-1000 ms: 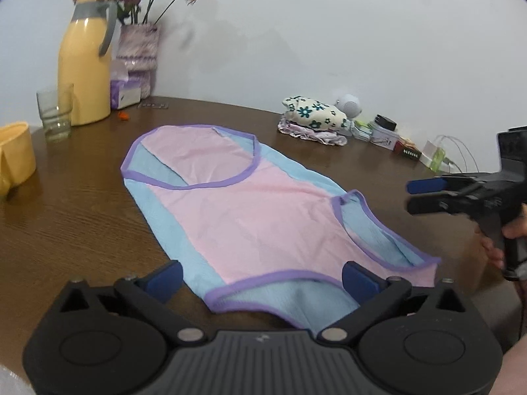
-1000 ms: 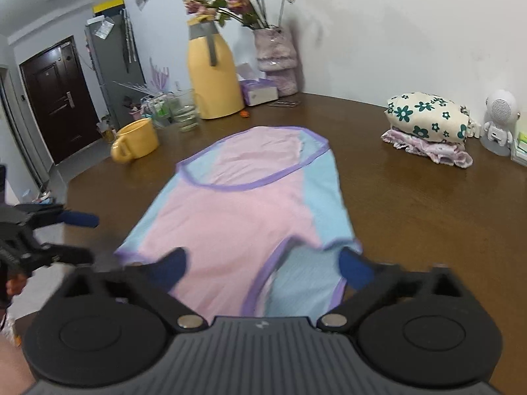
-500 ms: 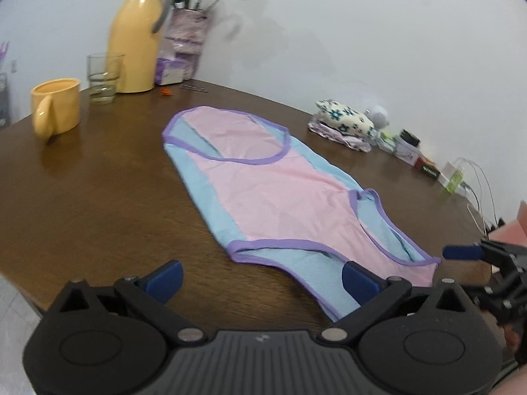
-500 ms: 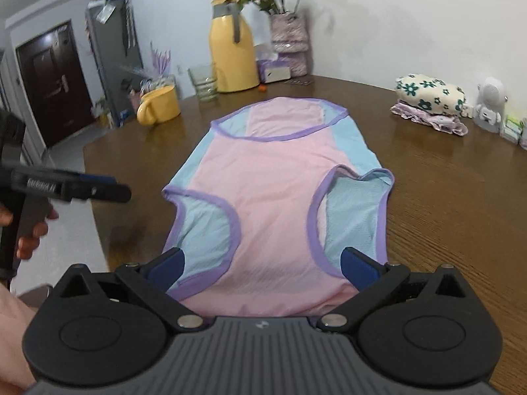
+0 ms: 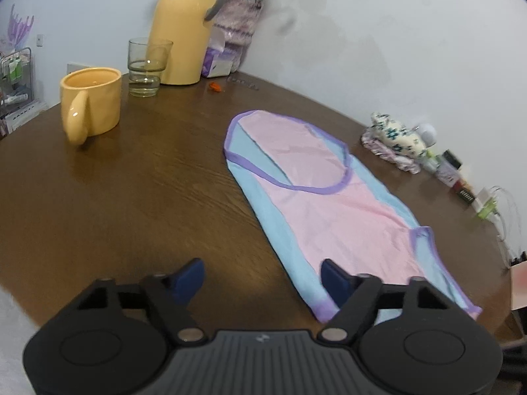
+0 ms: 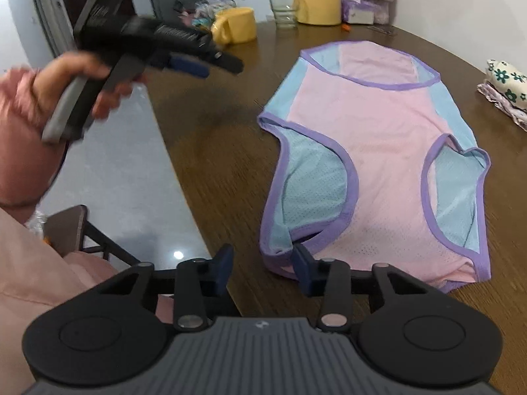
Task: Fold clothes
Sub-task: 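Grasp the garment hem edge with the right tool while the left tool grasps the hem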
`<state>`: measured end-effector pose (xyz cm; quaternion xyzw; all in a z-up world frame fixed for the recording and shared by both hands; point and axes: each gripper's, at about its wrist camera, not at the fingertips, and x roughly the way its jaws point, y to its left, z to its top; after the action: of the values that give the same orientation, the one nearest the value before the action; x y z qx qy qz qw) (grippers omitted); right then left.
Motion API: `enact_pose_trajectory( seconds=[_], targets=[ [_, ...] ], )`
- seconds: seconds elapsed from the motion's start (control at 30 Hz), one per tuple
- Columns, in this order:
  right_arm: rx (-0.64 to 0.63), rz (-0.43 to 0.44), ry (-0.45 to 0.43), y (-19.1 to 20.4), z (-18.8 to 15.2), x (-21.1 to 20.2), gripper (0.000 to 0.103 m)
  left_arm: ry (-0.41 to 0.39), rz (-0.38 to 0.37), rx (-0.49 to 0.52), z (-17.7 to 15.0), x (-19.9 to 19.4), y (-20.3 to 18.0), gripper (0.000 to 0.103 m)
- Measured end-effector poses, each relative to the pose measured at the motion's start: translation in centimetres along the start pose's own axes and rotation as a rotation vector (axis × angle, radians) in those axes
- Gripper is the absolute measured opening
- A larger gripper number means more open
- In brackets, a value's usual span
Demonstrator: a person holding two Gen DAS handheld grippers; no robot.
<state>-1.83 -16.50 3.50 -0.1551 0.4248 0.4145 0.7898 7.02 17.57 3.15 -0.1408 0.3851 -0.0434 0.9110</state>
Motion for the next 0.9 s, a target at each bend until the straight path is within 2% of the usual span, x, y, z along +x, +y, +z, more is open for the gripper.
enact_pose_trajectory(
  seconds=[0.17, 0.3, 0.53, 0.6, 0.7, 0.83, 0.9],
  targets=[
    [0.072, -0.095, -0.029, -0.3, -0.1, -1.0, 0.039, 0.029, 0.003, 0.016, 2.6, 3.3, 0.3, 0.062],
    [0.142, -0.096, -0.006, -0.8, -0.2, -0.8, 0.039, 0.040, -0.003, 0.032, 4.0, 5.0, 0.5, 0.059],
    [0.129, -0.126, 0.033, 0.2, 0.7, 1.9, 0.039, 0.033, -0.014, 0.078, 5.5, 6.3, 0.8, 0.058],
    [0.119, -0.134, 0.048, 0.3, 0.8, 2.5, 0.033, 0.027, -0.015, 0.116, 5.7, 6.6, 0.7, 0.052],
    [0.103, -0.144, 0.056, 0.5, 0.9, 2.8, 0.029, 0.022, 0.022, 0.198, 6.9, 8.1, 0.5, 0.050],
    [0.076, -0.160, 0.066, 0.6, 0.9, 2.8, 0.019, 0.027, 0.038, 0.222, 8.9, 10.7, 0.5, 0.049],
    [0.071, -0.162, 0.070, 0.3, 0.9, 2.7, 0.014, 0.015, 0.048, 0.239, 9.8, 11.8, 0.2, 0.045]
  ],
)
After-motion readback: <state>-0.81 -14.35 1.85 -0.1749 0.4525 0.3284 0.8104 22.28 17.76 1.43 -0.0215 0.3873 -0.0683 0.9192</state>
